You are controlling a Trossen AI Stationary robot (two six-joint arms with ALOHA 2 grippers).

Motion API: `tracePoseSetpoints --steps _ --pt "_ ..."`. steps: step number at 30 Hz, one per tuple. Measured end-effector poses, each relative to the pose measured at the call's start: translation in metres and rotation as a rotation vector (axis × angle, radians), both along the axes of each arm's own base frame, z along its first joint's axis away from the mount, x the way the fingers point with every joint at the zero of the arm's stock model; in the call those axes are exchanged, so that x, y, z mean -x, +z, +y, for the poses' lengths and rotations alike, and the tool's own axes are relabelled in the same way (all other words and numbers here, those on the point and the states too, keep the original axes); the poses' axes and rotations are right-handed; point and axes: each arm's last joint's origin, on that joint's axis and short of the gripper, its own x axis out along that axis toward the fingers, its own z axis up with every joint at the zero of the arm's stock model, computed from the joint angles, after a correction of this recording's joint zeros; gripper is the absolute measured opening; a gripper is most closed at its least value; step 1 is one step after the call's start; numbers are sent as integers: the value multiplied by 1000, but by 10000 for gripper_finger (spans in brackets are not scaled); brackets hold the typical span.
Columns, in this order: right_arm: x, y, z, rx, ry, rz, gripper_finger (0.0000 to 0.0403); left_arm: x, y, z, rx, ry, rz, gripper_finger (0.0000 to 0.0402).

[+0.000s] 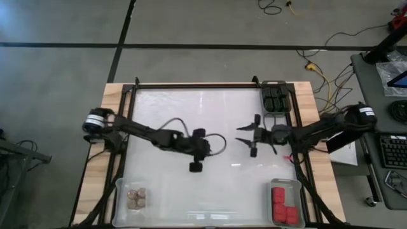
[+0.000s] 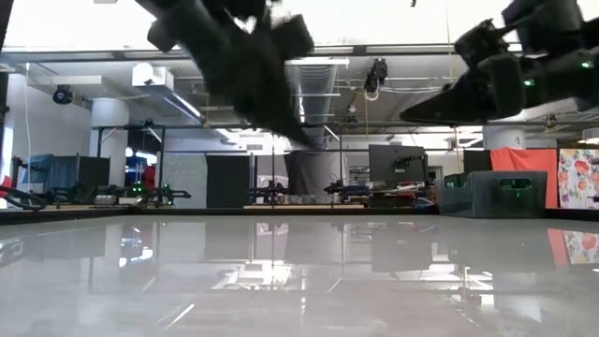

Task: Sort spices by type
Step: Return to Home Position

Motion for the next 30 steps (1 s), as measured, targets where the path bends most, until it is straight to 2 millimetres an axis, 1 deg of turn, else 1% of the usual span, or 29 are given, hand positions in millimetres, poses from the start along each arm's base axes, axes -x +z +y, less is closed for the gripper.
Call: tracePoseSetpoints --steps 2,4,6,8,12,14,17,20,23,26,28,30 --pt "8 -2 -1 -15 -30 -16 189 8 11 4 62 -80 -98 74" --pt "15 -6 -3 -33 -64 -16 187 23 15 13 63 -75 -149 74" --pt "20 -11 -3 -64 -86 -11 184 41 16 24 61 -41 -182 74" --pt "24 -17 -4 -106 -95 3 182 61 22 33 68 -12 -254 74" --pt "27 -22 -4 -170 -109 10 183 102 28 40 107 32 -333 74" --pt "27 -20 -4 -170 -105 -4 184 119 38 41 129 45 -394 74" --pt "30 -13 -4 -118 -85 -44 181 140 53 42 133 54 -495 74" --pt "35 -7 -4 -51 -71 -77 174 155 63 43 135 65 -544 74" --pt "43 -4 -5 11 -66 -55 166 164 72 43 211 97 -601 74" --pt "52 -4 -5 38 -68 -1 154 169 71 43 294 126 -569 74" --pt "58 -3 -6 16 -71 11 146 173 65 42 291 100 -507 74" --pt "65 -1 -6 -8 -73 12 138 176 60 42 276 89 -499 74"
